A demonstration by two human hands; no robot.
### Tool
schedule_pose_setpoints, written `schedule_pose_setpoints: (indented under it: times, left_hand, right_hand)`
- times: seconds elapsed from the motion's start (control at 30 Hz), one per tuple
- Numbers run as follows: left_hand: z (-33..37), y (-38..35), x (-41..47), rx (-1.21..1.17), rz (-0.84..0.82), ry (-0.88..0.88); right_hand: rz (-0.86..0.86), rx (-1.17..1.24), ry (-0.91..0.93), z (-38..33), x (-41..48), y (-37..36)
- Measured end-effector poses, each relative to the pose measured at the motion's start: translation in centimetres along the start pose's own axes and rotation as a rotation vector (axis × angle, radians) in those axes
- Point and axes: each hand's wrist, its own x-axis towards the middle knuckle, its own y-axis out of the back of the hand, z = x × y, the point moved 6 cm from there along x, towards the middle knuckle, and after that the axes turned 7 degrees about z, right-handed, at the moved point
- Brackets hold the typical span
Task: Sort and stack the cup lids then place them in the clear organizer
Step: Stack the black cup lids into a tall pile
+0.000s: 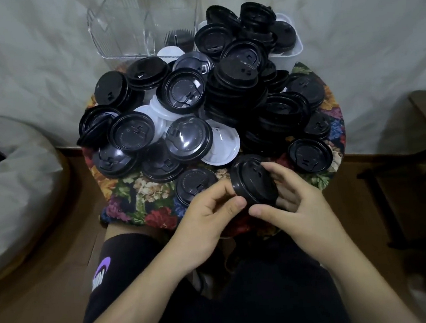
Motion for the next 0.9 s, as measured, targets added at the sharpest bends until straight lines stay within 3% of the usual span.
schedule_pose_setpoints:
  times: [0.47, 0.63, 0.73, 0.9]
  left_hand:
    - [1.5, -1.1, 0.7, -0.048, -0.115, -0.061]
    - [1.9, -1.2, 0.0, -0.048, -0.155, -0.050]
    - [2.5, -1.1, -0.1, 0.062, -0.131, -0.102]
    - [2.7, -1.6, 0.2, 0.211, -0.168, -0.128]
  right_hand:
    - [-0.011, 0.127, -0.097, 0.6, -0.5, 1.0]
    - [0.107, 0.184, -0.065, 0.5, -0.8, 2.4]
    - [-0.065, 0.074, -0.036, -0.7, -1.2, 1.4]
    - [-0.126, -0.048, 0.011, -1.7, -0.5, 1.3]
